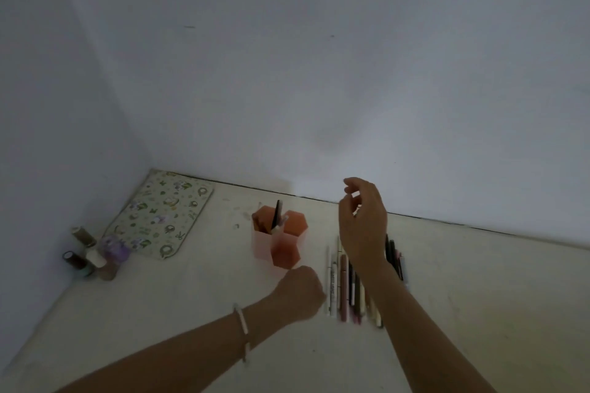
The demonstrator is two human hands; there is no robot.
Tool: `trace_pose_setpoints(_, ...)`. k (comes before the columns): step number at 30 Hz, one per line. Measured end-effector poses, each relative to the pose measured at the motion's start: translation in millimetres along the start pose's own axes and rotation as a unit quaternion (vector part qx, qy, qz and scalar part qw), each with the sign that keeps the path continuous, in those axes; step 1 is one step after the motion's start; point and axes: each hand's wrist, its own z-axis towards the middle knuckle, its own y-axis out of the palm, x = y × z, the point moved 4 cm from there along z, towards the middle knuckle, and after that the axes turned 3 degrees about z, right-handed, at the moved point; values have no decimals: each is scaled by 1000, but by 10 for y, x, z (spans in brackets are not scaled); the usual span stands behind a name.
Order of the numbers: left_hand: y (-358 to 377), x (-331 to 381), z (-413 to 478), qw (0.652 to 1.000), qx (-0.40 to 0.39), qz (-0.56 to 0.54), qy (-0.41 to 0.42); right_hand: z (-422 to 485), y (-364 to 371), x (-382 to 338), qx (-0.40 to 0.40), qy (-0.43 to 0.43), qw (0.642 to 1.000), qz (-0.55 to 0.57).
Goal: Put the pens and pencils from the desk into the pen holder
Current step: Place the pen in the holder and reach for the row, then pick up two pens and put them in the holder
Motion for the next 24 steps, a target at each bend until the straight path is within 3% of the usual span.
trace_pose_setpoints(10, 299, 337, 528, 973, 197, 117, -36, -205, -612, 689, -25, 72, 996, -42)
trace_pose_setpoints(16, 304, 362, 613, 972, 183, 133, -67, -342, -651, 859, -48, 89, 993, -54)
trace_pose_setpoints(24, 161, 304, 493, 975, 137, 176, 7, -357, -458, 799, -49, 131, 990, -22)
